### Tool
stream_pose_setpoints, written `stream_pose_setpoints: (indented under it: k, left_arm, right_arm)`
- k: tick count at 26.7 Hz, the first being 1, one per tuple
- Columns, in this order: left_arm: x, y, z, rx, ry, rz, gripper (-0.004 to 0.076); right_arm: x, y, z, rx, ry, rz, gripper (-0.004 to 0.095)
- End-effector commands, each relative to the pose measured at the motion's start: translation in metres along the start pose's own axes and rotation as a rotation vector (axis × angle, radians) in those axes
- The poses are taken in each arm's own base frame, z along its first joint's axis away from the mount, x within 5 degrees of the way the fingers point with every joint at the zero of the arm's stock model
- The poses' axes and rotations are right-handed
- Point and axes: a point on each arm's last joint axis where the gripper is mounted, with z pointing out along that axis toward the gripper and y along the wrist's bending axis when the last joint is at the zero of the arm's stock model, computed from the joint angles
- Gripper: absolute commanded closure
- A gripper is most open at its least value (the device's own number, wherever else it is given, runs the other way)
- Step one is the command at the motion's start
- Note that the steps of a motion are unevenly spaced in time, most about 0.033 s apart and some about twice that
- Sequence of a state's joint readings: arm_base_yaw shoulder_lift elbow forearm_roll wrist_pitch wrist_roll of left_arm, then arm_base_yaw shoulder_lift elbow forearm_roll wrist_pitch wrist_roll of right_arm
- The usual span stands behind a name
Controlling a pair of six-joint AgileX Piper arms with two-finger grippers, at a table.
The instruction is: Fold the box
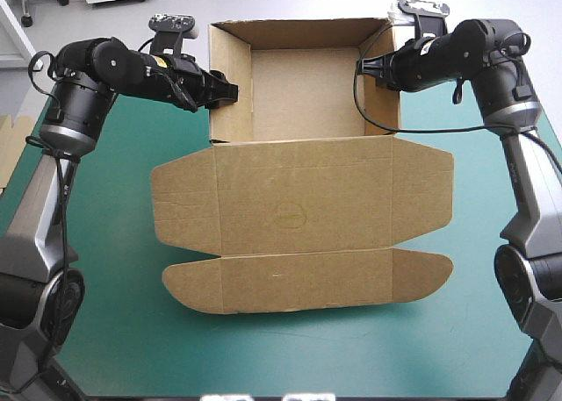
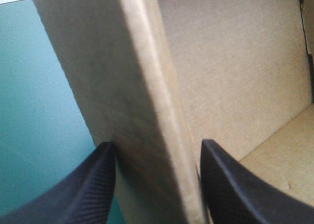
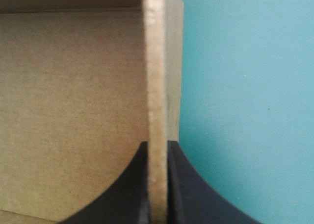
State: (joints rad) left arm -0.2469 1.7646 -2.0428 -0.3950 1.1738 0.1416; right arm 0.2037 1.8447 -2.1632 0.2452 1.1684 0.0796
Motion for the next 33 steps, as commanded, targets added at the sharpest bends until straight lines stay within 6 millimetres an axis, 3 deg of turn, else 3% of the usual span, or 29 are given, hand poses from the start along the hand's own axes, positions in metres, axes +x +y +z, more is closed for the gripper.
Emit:
stream_pose_setpoints:
  k: [1, 11, 19, 25, 28, 33]
  left_arm:
    - [-0.011, -0.012, -0.027, -0.006, -0.118, 0.001, 0.0353]
    - [-0.007, -0.016, -0.013, -0.092, -0.073, 0.03, 0.0374]
    - [0.0, -0.008, 0.012, -0.104, 0.037, -0.003, 0.0552]
    - [0.004, -0.001, 0.027, -0.123, 0.091, -0.01, 0.0645]
    - [0.006, 0.002, 0.036, -0.128, 0.133, -0.011, 0.0734]
    - [0.011, 0.01, 0.054, -0.228, 0.21, 0.043, 0.0734]
  right_arm:
    - [-0.012, 0.016, -0.039, -0.099, -0.138, 0.023, 0.0924]
    - [-0.009, 0.013, -0.039, -0.058, -0.116, 0.002, 0.0921]
    - [-0.004, 0.011, -0.033, -0.042, -0.053, -0.025, 0.0919]
    - [0.003, 0.006, -0.008, -0.006, 0.045, -0.042, 0.0913]
    - [0.008, 0.013, 0.012, 0.034, 0.085, -0.095, 0.0908]
    - [0.018, 0.026, 0.043, 0.068, 0.146, -0.153, 0.0906]
